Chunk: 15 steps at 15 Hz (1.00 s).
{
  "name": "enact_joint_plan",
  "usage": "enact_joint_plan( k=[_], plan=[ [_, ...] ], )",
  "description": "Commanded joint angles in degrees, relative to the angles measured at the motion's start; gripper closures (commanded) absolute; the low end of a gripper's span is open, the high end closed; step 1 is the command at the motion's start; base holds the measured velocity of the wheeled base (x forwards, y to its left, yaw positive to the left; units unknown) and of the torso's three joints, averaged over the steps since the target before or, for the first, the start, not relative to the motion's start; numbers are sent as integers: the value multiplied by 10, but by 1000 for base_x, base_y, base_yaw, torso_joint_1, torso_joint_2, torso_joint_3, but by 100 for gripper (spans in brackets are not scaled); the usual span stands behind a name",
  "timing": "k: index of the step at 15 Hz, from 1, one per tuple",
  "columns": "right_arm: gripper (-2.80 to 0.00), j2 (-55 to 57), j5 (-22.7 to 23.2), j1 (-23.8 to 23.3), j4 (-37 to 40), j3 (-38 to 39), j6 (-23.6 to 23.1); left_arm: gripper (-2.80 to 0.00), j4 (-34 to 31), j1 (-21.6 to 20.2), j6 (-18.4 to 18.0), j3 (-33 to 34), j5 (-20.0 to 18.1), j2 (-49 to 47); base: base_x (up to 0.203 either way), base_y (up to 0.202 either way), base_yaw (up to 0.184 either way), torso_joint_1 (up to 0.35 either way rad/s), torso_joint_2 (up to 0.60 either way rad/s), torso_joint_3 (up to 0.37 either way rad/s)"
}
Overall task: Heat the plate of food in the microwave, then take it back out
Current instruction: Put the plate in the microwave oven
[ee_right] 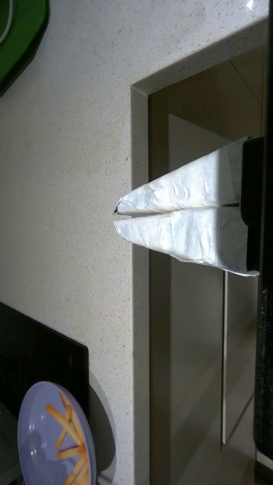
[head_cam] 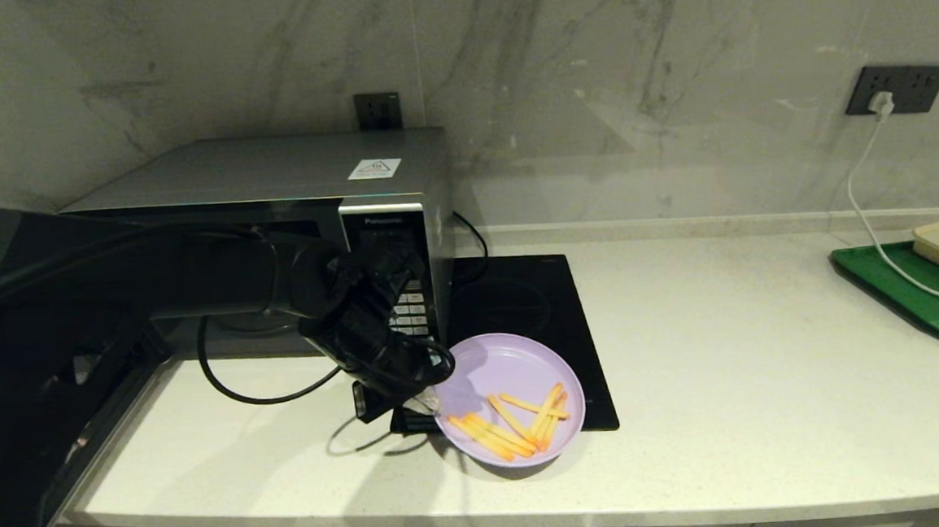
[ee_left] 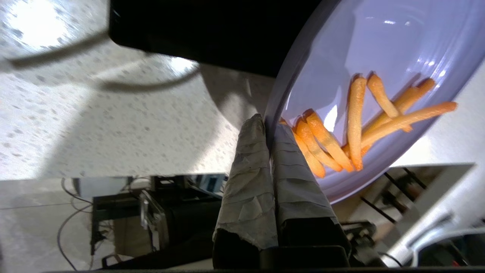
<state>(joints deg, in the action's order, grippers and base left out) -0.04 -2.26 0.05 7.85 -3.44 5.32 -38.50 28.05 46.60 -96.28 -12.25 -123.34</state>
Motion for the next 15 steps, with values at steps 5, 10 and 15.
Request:
enact_joint_plan(
  k=[5, 10, 15],
  plan=[
    [0, 0, 0, 0, 1, 0, 0, 0, 10, -15, 2, 31, -34, 37, 0, 0, 0, 0, 0, 0],
    [0, 0, 0, 0, 1, 0, 0, 0, 32, -44, 1, 100, -53, 91, 0, 0, 0, 0, 0, 0],
    [0, 0, 0, 0, 1, 0, 0, 0, 33, -105, -6, 162, -73, 163, 0, 0, 0, 0, 0, 0]
  ],
)
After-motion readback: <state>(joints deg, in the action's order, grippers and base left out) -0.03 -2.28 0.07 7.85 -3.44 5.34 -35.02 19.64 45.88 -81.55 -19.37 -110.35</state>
